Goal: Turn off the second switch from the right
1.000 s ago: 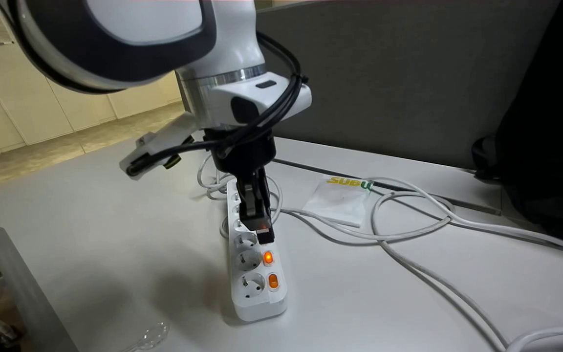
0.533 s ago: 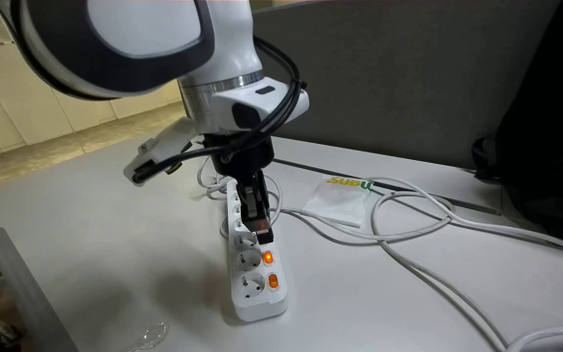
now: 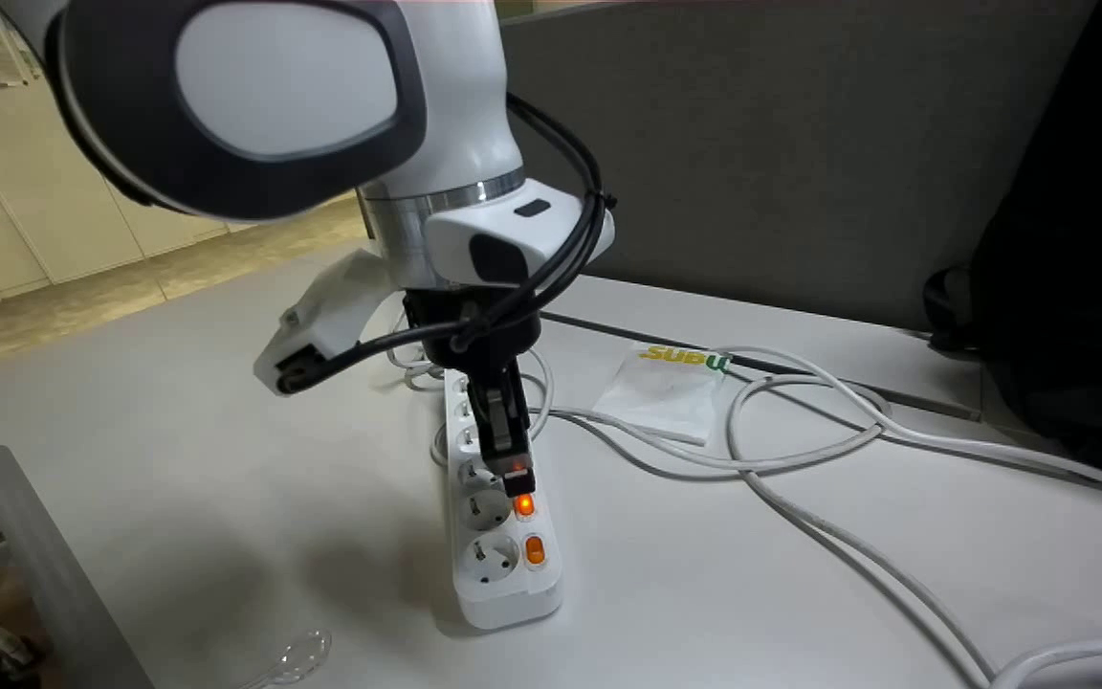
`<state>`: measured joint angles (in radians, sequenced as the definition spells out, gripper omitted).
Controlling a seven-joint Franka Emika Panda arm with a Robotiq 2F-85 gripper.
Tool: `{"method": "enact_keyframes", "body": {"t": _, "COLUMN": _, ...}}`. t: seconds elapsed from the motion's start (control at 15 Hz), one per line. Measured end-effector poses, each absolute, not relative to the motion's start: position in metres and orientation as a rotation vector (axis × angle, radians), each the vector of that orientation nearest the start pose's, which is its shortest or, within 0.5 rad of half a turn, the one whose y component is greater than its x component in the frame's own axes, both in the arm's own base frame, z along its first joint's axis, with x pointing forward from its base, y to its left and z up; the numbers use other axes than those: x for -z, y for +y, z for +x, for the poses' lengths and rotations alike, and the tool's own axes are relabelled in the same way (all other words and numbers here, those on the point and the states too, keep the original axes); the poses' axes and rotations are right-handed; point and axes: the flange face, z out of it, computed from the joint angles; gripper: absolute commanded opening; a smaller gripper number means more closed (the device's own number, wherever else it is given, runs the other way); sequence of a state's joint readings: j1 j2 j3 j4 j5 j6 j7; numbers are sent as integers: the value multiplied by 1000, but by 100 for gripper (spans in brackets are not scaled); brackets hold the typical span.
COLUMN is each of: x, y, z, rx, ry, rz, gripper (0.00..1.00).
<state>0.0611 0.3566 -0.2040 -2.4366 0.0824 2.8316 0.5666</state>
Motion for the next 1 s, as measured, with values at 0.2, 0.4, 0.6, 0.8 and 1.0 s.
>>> {"method": "enact_keyframes", "body": {"t": 0.2, "x": -166, "y": -82, "z": 484, "rx": 101, "ry": 1186, "rz": -2932, "gripper": 0}}
{"method": "enact_keyframes", "body": {"t": 0.4, "x": -164, "y": -84, "z": 484, "rx": 105, "ry": 1175, "rz": -2924, "gripper": 0}}
{"method": "enact_keyframes", "body": {"t": 0.6, "x": -161, "y": -84, "z": 485, "rx": 98, "ry": 1166, "rz": -2920, "gripper": 0}}
{"method": "enact_keyframes", "body": {"t": 0.8, "x": -157, "y": -84, "z": 487, "rx": 89, "ry": 1168, "rz": -2914, "gripper": 0}}
{"method": "enact_keyframes", "body": {"t": 1.0, "x": -156, "y": -86, "z": 490, "rx": 94, "ry": 1172, "rz": -2905, "gripper": 0}}
